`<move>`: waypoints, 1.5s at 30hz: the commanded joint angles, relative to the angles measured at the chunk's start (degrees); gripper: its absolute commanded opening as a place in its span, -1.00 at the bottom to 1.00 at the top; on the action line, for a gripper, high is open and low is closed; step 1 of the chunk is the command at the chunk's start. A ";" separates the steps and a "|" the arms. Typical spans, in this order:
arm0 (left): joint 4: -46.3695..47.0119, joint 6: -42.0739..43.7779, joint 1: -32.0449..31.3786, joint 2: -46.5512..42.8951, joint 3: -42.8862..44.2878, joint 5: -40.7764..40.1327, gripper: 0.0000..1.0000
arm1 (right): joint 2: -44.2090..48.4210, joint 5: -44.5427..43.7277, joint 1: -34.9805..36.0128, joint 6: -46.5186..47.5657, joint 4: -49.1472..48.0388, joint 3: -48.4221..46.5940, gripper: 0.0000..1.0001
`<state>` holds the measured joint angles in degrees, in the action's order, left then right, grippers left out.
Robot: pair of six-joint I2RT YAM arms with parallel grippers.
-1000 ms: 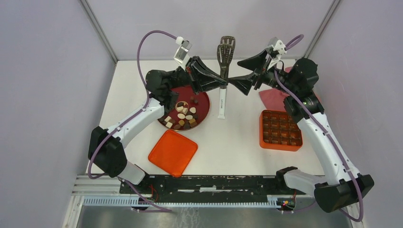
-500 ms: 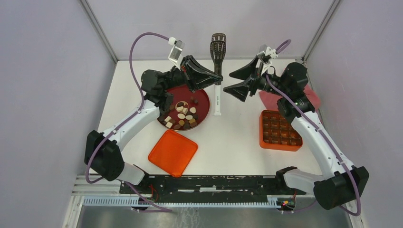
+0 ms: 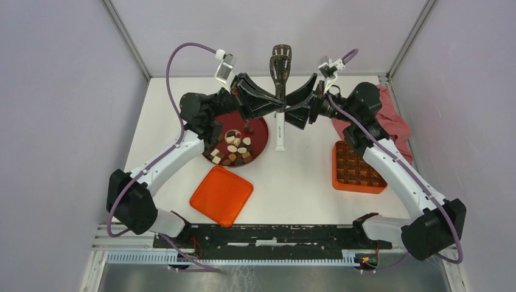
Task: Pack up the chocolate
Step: Pick up the clamp at the center of the board.
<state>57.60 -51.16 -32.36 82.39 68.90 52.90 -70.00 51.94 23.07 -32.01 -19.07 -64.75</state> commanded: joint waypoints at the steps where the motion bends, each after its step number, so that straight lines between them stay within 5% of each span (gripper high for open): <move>1: 4.42 -1.40 -0.84 0.10 1.63 0.03 -0.96 | -2.57 -1.05 1.61 -8.42 -6.51 -0.57 0.47; 7: 5.49 -1.84 -1.04 0.43 1.41 0.52 -0.96 | -6.29 -0.98 1.64 -11.58 -8.39 -5.97 0.22; 16: 9.69 -4.60 -1.13 0.42 1.56 1.91 -0.96 | -10.33 -0.61 -0.26 -24.35 -16.88 -7.06 -0.88; 18: 10.64 -4.92 -1.13 0.28 1.94 1.94 -0.96 | -10.84 -1.93 -1.53 -25.87 -14.77 -5.68 -0.98; 25: 11.19 -5.74 -1.18 0.97 5.18 2.05 -0.96 | -11.88 -1.95 -3.38 -30.49 -14.14 2.98 -1.00; 33: 12.55 -8.21 -3.39 3.82 8.55 2.68 -0.96 | -13.18 -2.49 -3.95 -27.63 -10.26 2.30 -1.00; 40: 4.69 -2.86 -4.85 2.64 9.51 2.90 -0.96 | -13.66 -3.69 -4.61 -25.05 -5.91 3.12 -1.00; 45: 4.15 -2.16 -4.84 2.95 8.36 1.69 -0.96 | -13.76 -2.07 -4.79 -26.44 -11.19 2.65 -1.00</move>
<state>55.31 -53.87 -34.59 88.82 73.12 54.37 -81.36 52.07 19.53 -60.27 -31.66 -62.87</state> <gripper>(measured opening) 0.047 0.045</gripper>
